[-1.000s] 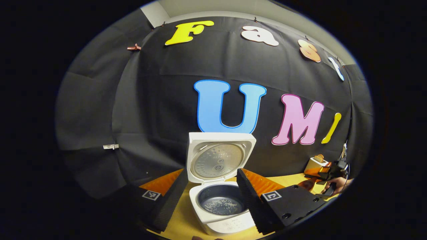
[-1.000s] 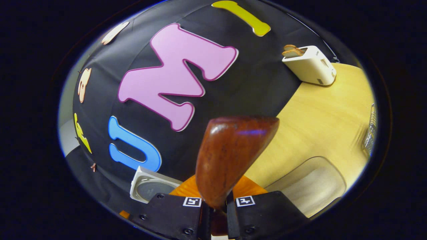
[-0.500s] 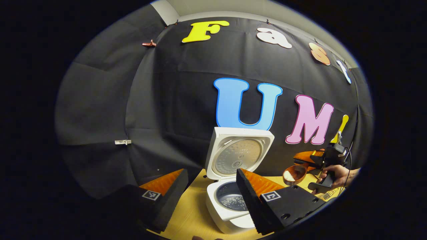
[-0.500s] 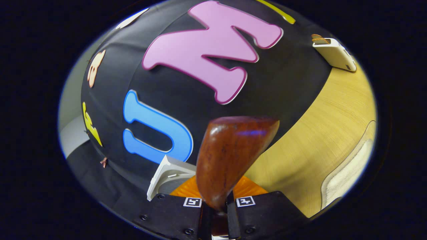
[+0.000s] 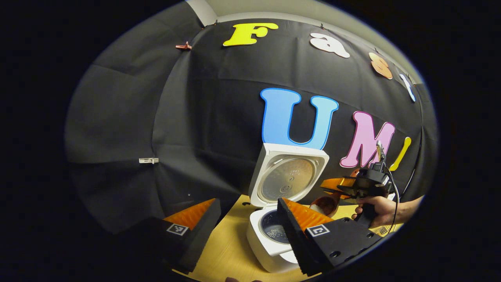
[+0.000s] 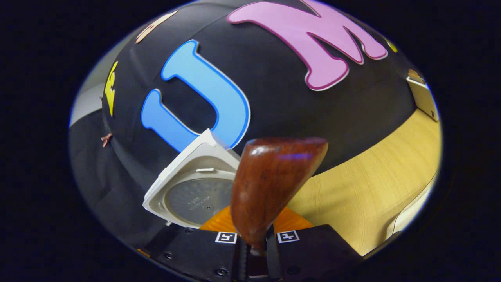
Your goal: Close the left gripper, press the button to open the rice cooker; take a wooden spoon from the chopstick holder with the right hand, scoop a spoonful of rice and pour it into the rice cooker, then put the wooden spoon back into the chopstick holder.
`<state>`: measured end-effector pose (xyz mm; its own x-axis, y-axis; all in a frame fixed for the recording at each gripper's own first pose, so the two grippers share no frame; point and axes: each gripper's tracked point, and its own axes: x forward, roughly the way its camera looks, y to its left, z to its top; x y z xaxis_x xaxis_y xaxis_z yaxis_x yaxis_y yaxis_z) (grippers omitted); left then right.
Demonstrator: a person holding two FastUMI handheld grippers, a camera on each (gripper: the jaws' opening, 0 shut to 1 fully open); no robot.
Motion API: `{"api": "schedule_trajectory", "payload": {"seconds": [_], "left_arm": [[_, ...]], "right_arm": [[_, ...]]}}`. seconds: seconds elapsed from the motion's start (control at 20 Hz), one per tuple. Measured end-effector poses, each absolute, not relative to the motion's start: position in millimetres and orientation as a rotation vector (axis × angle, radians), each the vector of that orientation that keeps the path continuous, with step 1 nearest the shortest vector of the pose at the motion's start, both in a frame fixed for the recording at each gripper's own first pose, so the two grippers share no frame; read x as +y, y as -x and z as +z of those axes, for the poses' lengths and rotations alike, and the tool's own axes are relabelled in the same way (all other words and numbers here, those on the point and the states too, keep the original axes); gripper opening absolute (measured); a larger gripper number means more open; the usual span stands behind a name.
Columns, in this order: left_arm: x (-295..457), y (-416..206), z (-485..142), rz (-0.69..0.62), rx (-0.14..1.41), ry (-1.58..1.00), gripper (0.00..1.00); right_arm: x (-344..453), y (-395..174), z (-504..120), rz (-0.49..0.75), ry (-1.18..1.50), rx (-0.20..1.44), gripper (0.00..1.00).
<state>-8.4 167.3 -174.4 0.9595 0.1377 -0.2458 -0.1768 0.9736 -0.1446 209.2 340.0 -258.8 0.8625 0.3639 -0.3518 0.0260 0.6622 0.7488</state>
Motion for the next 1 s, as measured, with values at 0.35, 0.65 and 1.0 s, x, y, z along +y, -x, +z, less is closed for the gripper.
{"api": "schedule_trajectory", "payload": {"seconds": [0.35,0.65,1.0], "left_arm": [[173.7,17.3,-178.5,0.176,0.242,0.174,0.94],[174.7,26.3,-179.7,0.181,0.238,0.181,0.94],[172.6,28.3,-181.2,0.178,0.236,0.186,0.94]], "right_arm": [[369.1,-204.0,-258.5,0.267,-0.644,0.500,0.22],[380.7,-201.8,-252.1,0.313,-0.500,0.469,0.22],[408.8,-196.5,-238.7,0.443,-0.185,0.383,0.22]]}}
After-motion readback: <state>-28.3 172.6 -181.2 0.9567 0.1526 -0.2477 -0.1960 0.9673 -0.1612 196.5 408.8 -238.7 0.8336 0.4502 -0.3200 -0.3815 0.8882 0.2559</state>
